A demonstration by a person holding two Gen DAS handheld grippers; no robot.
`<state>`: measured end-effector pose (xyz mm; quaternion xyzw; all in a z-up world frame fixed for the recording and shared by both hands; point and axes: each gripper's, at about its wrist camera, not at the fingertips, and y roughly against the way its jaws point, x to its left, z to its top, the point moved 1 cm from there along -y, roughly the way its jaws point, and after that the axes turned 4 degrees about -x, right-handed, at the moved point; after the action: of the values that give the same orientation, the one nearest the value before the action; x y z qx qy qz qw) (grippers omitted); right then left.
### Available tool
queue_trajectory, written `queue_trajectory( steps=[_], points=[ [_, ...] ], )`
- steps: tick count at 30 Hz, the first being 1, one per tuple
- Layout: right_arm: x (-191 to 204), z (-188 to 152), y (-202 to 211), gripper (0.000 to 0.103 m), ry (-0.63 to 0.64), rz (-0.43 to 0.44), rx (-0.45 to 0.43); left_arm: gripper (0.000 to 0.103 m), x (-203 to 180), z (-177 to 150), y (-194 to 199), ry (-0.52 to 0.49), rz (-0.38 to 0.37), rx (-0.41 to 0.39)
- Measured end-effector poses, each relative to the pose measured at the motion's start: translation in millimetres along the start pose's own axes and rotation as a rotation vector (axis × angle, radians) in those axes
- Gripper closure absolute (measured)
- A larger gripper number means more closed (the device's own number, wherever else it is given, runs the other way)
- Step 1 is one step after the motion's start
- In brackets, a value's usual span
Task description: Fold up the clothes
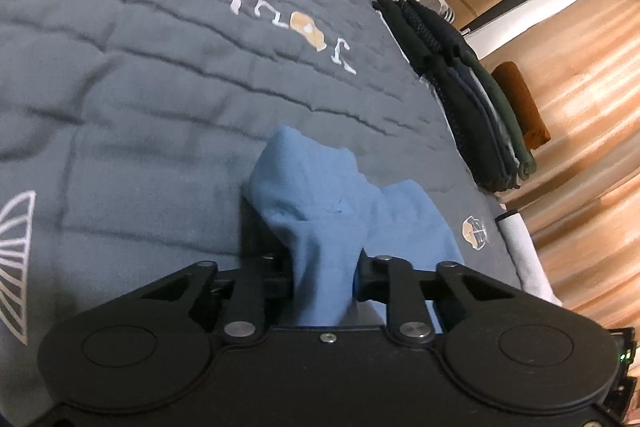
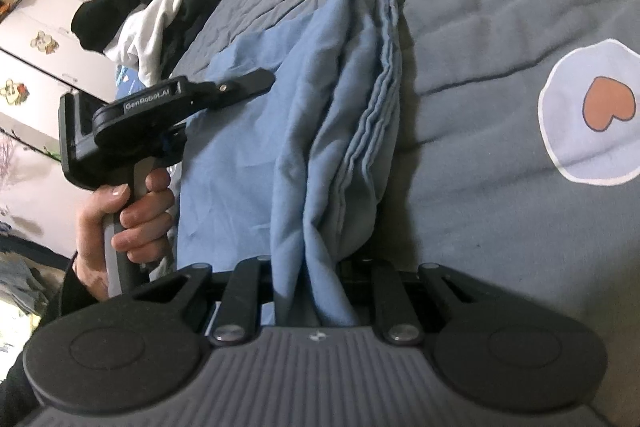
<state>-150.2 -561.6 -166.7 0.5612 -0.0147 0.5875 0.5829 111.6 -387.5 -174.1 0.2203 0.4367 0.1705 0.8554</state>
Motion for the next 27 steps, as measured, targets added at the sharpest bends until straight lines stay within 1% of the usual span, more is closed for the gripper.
queue_trajectory(
  steps=[2, 8, 11, 14, 20, 27],
  points=[
    [1, 0, 1, 0.088, 0.003, 0.004, -0.007, 0.086, -8, -1, 2, -0.040, 0.012, -0.015],
    [7, -2, 11, 0.090, 0.005, 0.017, -0.043, 0.088, -45, -3, 6, -0.200, 0.091, -0.047],
    [7, -3, 17, 0.091, 0.001, 0.025, -0.051, 0.088, -63, -5, 11, -0.255, 0.113, -0.063],
    [10, -4, 21, 0.091, 0.009, 0.024, -0.055, 0.088, -78, -9, 17, -0.306, 0.155, -0.073],
    [14, -5, 34, 0.091, 0.002, 0.035, -0.070, 0.088, -104, -20, 31, -0.384, 0.245, -0.102],
    [20, -6, 48, 0.091, 0.020, 0.041, -0.076, 0.088, -125, -34, 47, -0.408, 0.283, -0.151]
  ],
)
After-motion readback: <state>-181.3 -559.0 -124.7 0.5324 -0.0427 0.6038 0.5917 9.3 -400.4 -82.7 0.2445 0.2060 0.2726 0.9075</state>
